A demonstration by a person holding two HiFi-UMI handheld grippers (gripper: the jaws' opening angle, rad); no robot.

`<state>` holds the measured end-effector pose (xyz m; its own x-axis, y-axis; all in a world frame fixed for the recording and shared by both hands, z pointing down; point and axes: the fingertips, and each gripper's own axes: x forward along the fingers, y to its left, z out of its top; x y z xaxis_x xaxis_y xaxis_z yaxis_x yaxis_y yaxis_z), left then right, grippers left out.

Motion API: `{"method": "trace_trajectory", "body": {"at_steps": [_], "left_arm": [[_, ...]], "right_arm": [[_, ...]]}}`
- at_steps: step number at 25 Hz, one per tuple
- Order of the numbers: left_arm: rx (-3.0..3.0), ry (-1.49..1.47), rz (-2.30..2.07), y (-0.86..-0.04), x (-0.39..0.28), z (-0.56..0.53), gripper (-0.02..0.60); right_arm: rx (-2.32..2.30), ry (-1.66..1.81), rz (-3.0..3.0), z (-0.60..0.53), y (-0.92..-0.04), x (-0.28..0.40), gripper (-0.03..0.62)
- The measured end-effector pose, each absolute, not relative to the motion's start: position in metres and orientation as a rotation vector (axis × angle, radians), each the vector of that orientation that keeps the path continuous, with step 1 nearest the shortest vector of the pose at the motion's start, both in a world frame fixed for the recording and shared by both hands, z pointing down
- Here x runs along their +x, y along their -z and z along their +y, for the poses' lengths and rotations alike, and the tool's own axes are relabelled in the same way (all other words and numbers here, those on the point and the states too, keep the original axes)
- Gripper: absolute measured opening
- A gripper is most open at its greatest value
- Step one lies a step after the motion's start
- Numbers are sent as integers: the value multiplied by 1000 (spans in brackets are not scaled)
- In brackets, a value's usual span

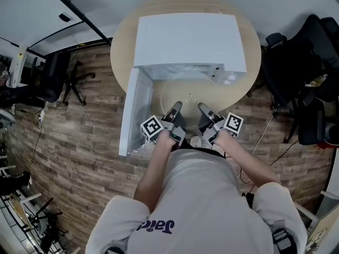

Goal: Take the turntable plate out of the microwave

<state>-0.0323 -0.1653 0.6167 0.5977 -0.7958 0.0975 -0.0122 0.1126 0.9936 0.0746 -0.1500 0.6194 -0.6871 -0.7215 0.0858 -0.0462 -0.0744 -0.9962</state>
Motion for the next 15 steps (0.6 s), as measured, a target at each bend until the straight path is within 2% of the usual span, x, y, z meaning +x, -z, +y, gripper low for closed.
{"method": "trace_trajectory", "body": {"at_steps": [15], "left_arm": [[1375,717,-686,-540,-29,-140,34]], "right_arm": [[-752,1802,1840,-125,-541,73,32]]}}
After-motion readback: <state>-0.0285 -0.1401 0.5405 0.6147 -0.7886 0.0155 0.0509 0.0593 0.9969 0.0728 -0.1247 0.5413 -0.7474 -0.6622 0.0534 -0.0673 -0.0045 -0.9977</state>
